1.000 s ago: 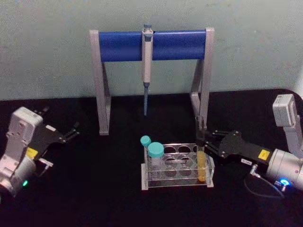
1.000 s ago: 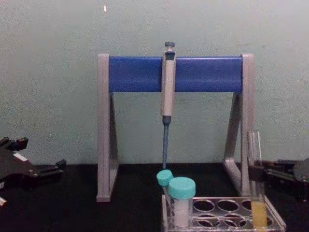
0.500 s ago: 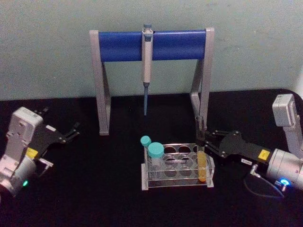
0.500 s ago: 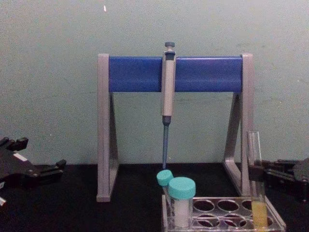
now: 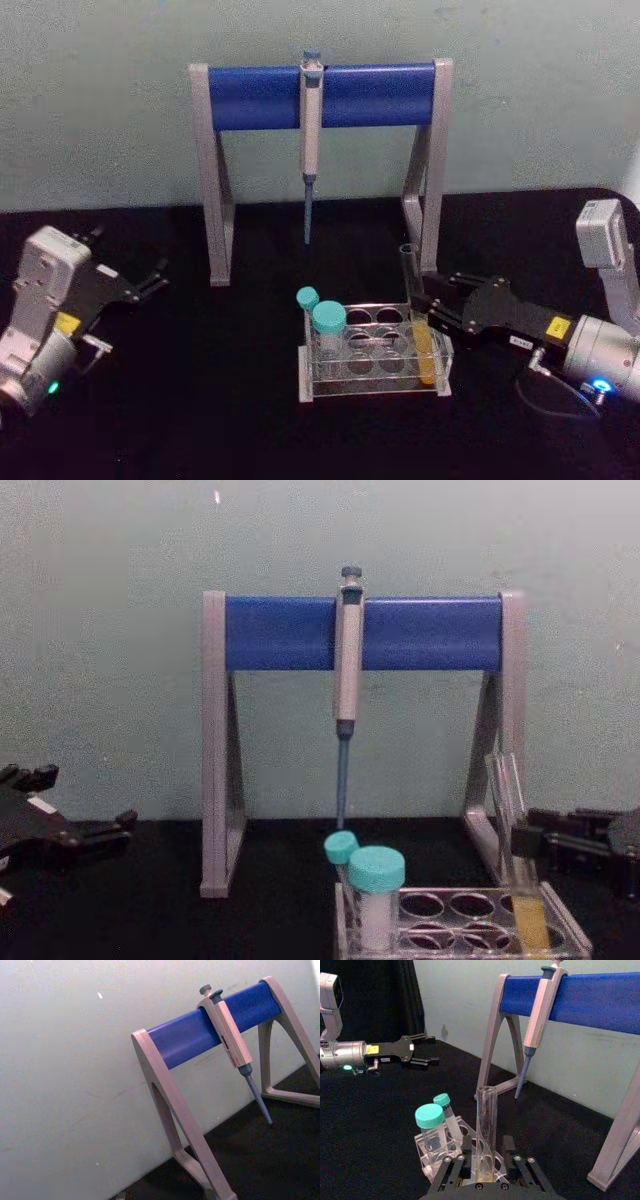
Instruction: Pick up the test tube from the test tube rack, shake it, then place it back into the test tube rack.
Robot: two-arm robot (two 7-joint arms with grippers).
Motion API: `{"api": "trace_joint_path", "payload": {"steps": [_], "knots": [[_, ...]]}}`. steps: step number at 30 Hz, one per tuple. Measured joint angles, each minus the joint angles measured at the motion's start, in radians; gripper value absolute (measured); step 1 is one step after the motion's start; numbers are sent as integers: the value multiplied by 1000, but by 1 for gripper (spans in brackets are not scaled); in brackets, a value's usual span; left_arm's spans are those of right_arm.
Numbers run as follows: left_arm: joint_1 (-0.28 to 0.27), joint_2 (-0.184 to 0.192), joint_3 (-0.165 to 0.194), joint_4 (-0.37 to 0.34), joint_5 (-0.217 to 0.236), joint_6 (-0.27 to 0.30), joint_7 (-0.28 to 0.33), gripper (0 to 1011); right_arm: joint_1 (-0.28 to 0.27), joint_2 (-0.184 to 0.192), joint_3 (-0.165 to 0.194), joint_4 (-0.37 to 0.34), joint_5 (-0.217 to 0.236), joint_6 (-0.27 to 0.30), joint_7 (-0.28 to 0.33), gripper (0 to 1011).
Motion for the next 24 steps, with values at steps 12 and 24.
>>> {"api": "trace_joint_path", "payload": {"steps": [12,24], "knots": [[0,0,0,0,0,0,0,1001,0,0,0,-1,1,-1,0,738],[0,0,0,0,0,0,0,1002,0,0,0,-1,1,-1,0,1000]]}}
